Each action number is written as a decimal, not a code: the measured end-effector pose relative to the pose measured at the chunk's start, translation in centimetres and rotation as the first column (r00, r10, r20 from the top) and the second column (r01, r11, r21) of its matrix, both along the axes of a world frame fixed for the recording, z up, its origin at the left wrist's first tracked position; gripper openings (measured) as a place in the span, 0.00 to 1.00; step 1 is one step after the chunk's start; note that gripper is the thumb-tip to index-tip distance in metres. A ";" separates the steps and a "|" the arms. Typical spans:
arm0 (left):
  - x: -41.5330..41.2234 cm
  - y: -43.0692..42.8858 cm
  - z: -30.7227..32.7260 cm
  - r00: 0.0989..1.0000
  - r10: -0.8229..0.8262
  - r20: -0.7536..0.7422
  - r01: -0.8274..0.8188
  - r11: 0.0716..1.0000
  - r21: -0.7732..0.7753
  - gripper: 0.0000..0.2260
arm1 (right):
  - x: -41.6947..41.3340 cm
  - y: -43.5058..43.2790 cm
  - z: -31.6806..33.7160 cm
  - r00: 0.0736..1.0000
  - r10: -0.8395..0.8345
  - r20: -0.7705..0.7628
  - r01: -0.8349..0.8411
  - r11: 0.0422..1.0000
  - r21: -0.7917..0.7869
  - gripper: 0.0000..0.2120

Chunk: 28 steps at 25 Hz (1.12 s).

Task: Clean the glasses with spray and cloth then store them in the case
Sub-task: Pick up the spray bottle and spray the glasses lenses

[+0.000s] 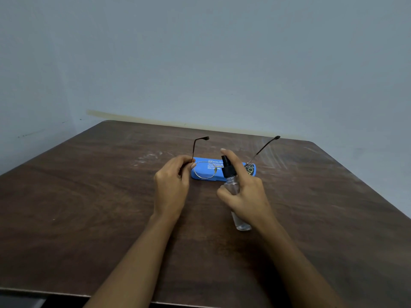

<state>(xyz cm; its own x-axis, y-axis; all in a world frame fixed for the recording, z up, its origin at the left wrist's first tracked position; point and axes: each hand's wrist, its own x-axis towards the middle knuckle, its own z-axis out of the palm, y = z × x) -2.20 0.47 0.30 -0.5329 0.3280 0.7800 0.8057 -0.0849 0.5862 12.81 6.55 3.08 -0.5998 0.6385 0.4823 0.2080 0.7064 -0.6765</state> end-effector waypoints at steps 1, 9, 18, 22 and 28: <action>0.0 0.0 0.0 1.000 0.003 0.008 -0.003 1.000 0.004 0.04 | 0.4 0.0 0.0 1.000 0.009 -0.028 -0.011 0.999 -0.045 0.36; -0.1 0.0 0.0 1.000 0.015 0.013 -0.015 0.999 0.029 0.04 | 1.6 -0.1 -0.6 0.993 -0.075 -0.095 0.043 0.953 -0.299 0.31; 0.0 -0.1 0.1 1.000 0.011 -0.005 -0.011 1.000 0.019 0.03 | 1.8 0.3 -0.8 0.986 -0.133 -0.098 0.101 0.953 -0.285 0.25; 0.0 -0.1 0.1 1.000 0.010 -0.012 -0.009 1.000 0.022 0.04 | 1.8 0.4 -0.9 0.984 -0.138 -0.116 0.099 0.951 -0.292 0.24; 0.1 -0.2 0.2 1.000 0.006 -0.013 -0.006 0.999 0.032 0.04 | 1.8 0.5 -1.0 0.990 -0.105 -0.098 0.067 0.942 -0.329 0.30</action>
